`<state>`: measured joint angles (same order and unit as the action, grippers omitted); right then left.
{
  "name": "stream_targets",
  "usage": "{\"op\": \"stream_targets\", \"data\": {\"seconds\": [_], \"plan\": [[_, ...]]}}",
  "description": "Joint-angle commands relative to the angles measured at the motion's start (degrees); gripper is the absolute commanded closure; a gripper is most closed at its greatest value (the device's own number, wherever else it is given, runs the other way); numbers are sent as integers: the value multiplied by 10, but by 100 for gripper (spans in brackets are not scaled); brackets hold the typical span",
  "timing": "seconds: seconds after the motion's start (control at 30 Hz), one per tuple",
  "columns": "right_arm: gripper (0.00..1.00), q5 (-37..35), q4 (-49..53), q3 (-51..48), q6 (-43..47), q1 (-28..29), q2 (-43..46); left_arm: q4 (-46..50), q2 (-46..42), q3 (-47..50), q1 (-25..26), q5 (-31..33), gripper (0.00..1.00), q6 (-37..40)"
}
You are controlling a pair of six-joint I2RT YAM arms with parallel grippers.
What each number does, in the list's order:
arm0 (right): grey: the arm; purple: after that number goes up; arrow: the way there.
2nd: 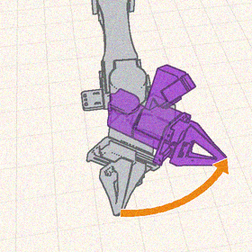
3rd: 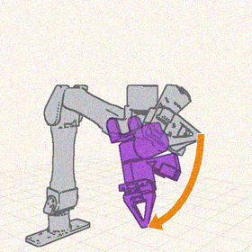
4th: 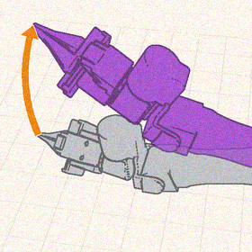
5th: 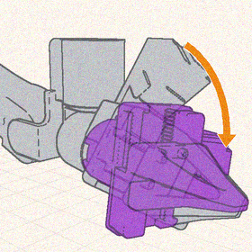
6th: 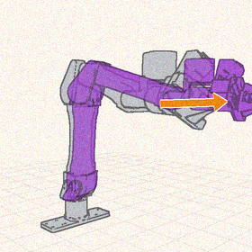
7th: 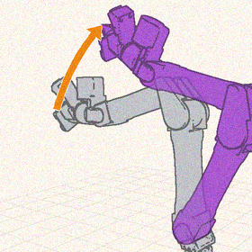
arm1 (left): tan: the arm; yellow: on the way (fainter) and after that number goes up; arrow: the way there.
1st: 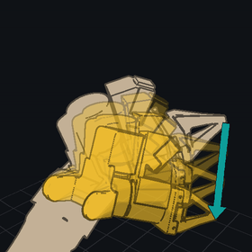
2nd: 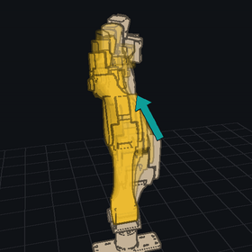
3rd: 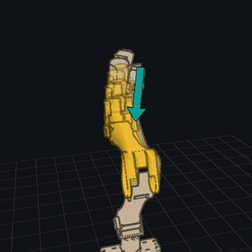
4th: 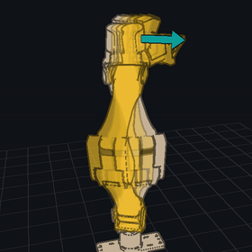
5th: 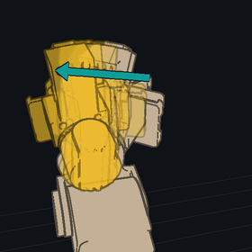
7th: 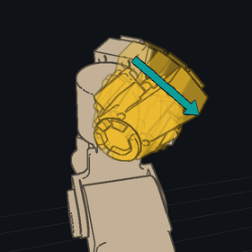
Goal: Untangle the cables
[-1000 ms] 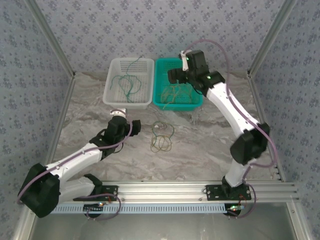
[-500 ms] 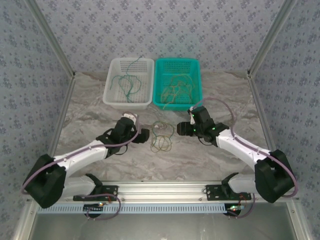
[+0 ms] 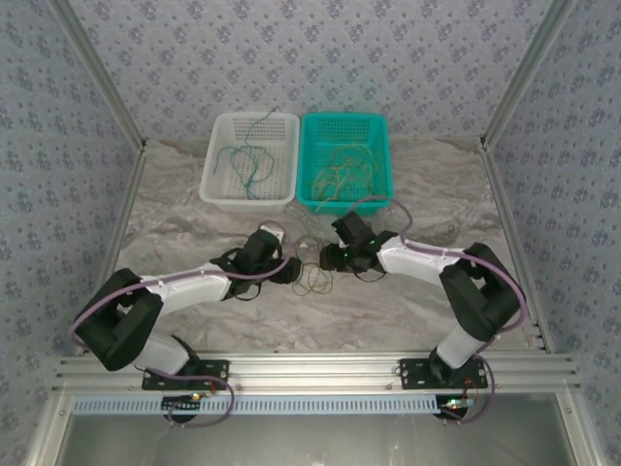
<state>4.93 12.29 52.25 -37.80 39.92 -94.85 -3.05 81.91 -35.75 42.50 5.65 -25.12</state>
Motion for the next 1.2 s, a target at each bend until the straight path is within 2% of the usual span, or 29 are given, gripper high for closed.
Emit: {"op": "stream_targets", "data": {"seconds": [0.0, 0.27, 0.33, 0.37, 0.63, 0.77, 1.1, 1.17], "plan": [[54, -29, 37, 28, -23, 4, -37, 1, -15, -12, 2, 23, 18, -7], [83, -36, 28, 28, -25, 4, -46, -2, -72, 34, 2, 78, 18, -17], [98, -45, 42, 36, -28, 6, -34, -3, -81, 38, 2, 87, 18, -19], [100, -46, 48, 42, -29, 5, -27, -2, -85, 38, 2, 93, 18, -20], [100, -66, 44, 43, -12, 26, 62, -3, -134, 51, 1, 149, 16, -24], [100, -85, 13, 28, 13, 41, 112, -30, -181, 71, 1, 146, 14, -18], [100, -119, -78, -22, 65, 47, 250, -65, -377, 119, -21, 113, 11, 23], [100, -120, -85, -22, 74, 47, 275, -69, -416, 128, -33, 102, 3, 24]]}}
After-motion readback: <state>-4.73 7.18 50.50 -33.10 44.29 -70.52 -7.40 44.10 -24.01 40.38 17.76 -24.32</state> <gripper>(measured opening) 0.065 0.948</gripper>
